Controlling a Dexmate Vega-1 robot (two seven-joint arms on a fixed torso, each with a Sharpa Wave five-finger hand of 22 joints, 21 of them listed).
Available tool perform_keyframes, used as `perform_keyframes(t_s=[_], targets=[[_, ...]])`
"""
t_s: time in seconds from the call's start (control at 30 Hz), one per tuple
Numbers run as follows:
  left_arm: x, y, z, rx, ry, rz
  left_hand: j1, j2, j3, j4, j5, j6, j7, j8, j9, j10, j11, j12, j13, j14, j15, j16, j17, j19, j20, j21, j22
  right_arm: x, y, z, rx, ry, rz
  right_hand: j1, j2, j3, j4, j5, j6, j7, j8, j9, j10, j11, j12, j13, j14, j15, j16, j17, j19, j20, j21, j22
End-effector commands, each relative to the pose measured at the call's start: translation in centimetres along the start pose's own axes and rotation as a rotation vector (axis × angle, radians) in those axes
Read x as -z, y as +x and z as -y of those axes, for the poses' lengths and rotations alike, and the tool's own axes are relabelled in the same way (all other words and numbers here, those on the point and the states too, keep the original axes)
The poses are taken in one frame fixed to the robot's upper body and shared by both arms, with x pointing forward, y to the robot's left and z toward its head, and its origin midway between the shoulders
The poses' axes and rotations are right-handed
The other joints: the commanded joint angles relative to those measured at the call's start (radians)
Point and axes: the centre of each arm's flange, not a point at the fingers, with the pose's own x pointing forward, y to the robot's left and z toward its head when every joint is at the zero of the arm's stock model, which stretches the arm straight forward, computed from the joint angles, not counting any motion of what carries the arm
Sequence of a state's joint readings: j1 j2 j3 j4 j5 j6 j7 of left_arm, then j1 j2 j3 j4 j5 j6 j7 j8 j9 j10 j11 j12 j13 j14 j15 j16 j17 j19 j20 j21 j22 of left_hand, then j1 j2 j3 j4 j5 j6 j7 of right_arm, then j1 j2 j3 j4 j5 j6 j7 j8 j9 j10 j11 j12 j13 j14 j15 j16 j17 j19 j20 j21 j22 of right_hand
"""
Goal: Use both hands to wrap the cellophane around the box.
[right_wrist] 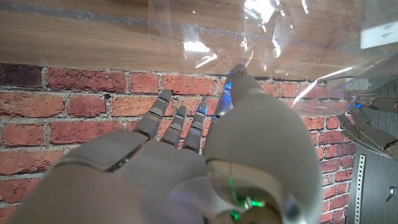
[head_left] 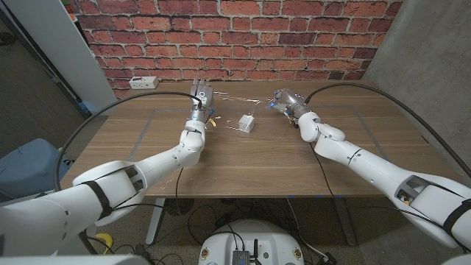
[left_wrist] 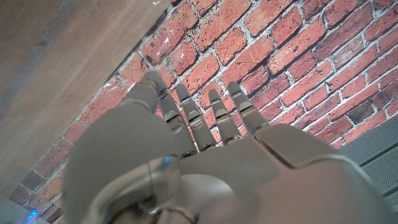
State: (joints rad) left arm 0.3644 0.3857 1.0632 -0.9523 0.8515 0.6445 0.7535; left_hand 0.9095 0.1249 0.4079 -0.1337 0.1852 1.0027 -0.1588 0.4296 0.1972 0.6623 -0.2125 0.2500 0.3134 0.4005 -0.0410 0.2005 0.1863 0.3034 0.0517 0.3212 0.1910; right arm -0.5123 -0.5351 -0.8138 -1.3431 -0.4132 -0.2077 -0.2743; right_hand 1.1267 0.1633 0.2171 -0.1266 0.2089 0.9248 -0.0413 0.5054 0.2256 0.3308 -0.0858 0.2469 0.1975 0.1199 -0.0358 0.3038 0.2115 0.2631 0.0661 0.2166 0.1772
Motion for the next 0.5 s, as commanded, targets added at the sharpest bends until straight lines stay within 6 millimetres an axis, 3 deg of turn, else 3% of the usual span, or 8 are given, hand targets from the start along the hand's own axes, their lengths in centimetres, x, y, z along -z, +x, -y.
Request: perform_keyframes(t_s=[0.03, 0.2, 0.3, 0.33, 0.37, 0.5], targets=[[0.1, 1.0, 1.5, 0.01, 0.075, -0.014, -0.001, 0.007, 0.01, -0.004, 0.003, 0.051, 0.018, 0.001, 0.005, 0.012, -0.001, 0.009, 0.005, 0.012, -0.161, 0.003, 0.0, 0.012, 0.0, -0.002, 0.003, 0.0, 1.6, -0.5, 0.017, -0.031, -0.018, -0.001, 0.007, 0.005, 0.002, -0.003, 0.005, 0.007, 0.009, 0.003, 0.012, -0.001, -0.005, 0.006, 0.012, -0.04, 0.008, 0.003, 0.009, 0.002, 0.001, 0.0], [0.0, 1.2, 1.9, 0.024, 0.111, -0.029, -0.004, 0.003, 0.01, -0.005, 0.002, 0.046, 0.002, -0.003, 0.005, 0.013, 0.001, 0.008, 0.005, 0.016, -0.159, 0.003, 0.0, 0.012, 0.002, -0.003, 0.003, 0.0, 2.5, -0.8, 0.006, -0.063, -0.026, -0.001, 0.006, 0.006, 0.002, -0.004, 0.008, 0.008, 0.01, 0.002, 0.015, 0.0, -0.005, 0.006, 0.014, -0.041, 0.009, 0.004, 0.01, 0.002, 0.001, 0.0], [0.1, 1.2, 1.9, 0.028, 0.123, -0.047, -0.017, -0.005, 0.009, -0.003, 0.0, -0.005, -0.026, -0.028, 0.004, -0.005, 0.003, -0.001, 0.007, 0.015, -0.16, -0.001, 0.0, 0.013, 0.003, -0.004, 0.003, -0.1, 3.1, -1.0, -0.004, -0.08, -0.028, 0.001, 0.005, 0.007, 0.0, -0.005, 0.018, 0.013, 0.014, 0.001, 0.021, 0.0, -0.005, 0.006, 0.017, -0.043, 0.01, 0.003, 0.01, 0.002, 0.0, 0.0], [0.2, 1.2, 1.8, 0.027, 0.126, -0.057, -0.023, -0.009, 0.009, -0.004, 0.0, -0.038, -0.047, -0.045, 0.003, -0.02, 0.003, -0.007, 0.007, 0.014, -0.16, -0.004, 0.0, 0.012, 0.003, -0.005, 0.003, -0.1, 3.3, -1.0, -0.008, -0.09, -0.031, 0.001, 0.004, 0.007, -0.001, -0.005, 0.021, 0.017, 0.016, 0.001, 0.023, -0.001, -0.005, 0.006, 0.019, -0.043, 0.01, 0.003, 0.011, 0.003, 0.0, -0.001], [0.4, 1.2, 1.7, 0.027, 0.122, -0.07, -0.032, -0.01, 0.009, -0.002, 0.001, -0.08, -0.055, -0.067, 0.002, -0.026, 0.003, -0.011, 0.008, 0.013, -0.159, -0.005, 0.001, 0.014, 0.002, -0.006, 0.003, -0.1, 3.4, -1.1, -0.012, -0.1, -0.033, 0.004, 0.003, 0.008, -0.003, -0.005, 0.025, 0.018, 0.017, 0.001, 0.024, 0.0, -0.005, 0.006, 0.02, -0.045, 0.01, 0.003, 0.011, 0.004, 0.0, -0.001], [1.5, 1.0, 1.1, 0.064, 0.091, -0.133, -0.114, -0.028, 0.0, 0.012, 0.006, -0.383, -0.06, -0.241, -0.006, -0.132, 0.012, -0.043, 0.009, -0.017, -0.145, -0.012, 0.003, 0.005, 0.015, -0.019, 0.004, 0.0, 3.8, -1.5, -0.026, -0.117, -0.044, 0.007, 0.0, 0.011, -0.006, -0.005, 0.034, 0.023, 0.021, 0.0, 0.031, 0.001, -0.005, 0.006, 0.023, -0.047, 0.01, 0.002, 0.013, 0.006, 0.0, -0.001]])
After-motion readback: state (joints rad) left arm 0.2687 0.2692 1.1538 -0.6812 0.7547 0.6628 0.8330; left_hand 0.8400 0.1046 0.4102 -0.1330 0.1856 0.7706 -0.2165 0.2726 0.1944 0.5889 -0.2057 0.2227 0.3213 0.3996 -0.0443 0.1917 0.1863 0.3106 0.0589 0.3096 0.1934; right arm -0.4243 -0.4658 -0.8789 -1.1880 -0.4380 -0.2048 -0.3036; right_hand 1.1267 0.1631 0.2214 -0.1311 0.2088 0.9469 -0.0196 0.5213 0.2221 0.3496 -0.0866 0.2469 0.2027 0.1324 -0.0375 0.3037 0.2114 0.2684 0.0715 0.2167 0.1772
